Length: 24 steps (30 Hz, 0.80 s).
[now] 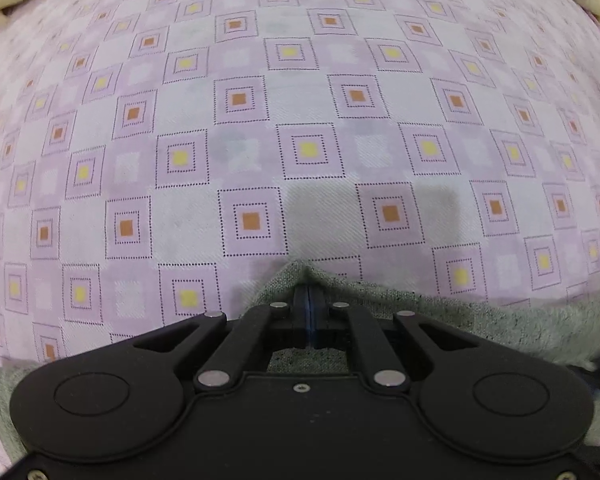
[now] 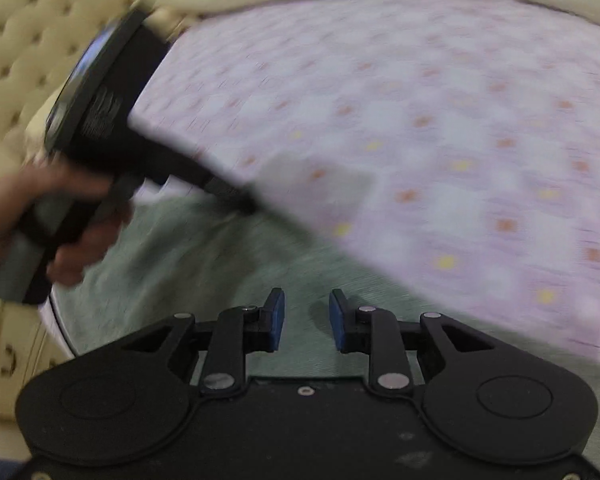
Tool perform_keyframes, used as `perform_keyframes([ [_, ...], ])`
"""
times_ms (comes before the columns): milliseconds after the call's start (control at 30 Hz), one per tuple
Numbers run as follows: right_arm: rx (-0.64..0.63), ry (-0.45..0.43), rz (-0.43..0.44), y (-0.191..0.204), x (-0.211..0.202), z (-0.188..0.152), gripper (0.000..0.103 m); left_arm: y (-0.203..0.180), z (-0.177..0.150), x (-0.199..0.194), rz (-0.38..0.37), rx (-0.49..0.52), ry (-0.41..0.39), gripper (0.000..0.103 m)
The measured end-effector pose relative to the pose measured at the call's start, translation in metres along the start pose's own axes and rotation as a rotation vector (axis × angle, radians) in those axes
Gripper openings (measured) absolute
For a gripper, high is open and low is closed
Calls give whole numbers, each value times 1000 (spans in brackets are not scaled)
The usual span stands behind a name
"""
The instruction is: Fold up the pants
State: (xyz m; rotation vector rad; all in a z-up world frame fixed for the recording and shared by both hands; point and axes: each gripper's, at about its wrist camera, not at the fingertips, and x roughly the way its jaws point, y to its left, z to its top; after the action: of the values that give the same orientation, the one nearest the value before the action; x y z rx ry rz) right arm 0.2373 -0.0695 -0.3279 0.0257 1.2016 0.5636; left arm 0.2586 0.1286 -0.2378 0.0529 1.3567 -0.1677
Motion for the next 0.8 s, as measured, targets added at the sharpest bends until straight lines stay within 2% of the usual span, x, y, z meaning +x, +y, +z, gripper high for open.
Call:
perform_keyframes([
  [67,22,25,-127,-13,14,0,21,4,0,-2,-12,-1,1,11],
  [100,68,23,-179,-24,13,-2,7,6,1,-4,-11,-9,5,11],
  [133,130,8,-197,-38,11,-3,0,8,-1,-9,-10,-24,4,11],
  [167,186,3,-235,-48,7,-4,0,10,-3,-12,-18,-38,-7,11],
  [233,222,-4,-316,-50,-3,-4,0,9,-16,-27,-16,-33,-34,11],
  [300,217,-41,-292,-41,-16,-7,15,2,-35,-37,-19,9,-52,11],
  [367,201,-59,-234,-25,-24,-13,16,-4,-59,-42,-26,59,-50,12],
  [433,175,-39,-192,-9,-25,-22,17,-6,-82,-40,-25,94,-30,16],
  [500,136,-5,-207,2,-20,-35,17,-4,-101,-32,24,125,-12,16],
  [567,125,27,-269,1,-14,-49,17,9,-118,-23,102,139,5,15],
  [633,166,32,-337,-13,-23,-63,13,28,-131,-23,91,131,-19,17],
  [800,300,27,-535,-60,-56,-98,13,57,-146,-32,97,129,-34,16],
])
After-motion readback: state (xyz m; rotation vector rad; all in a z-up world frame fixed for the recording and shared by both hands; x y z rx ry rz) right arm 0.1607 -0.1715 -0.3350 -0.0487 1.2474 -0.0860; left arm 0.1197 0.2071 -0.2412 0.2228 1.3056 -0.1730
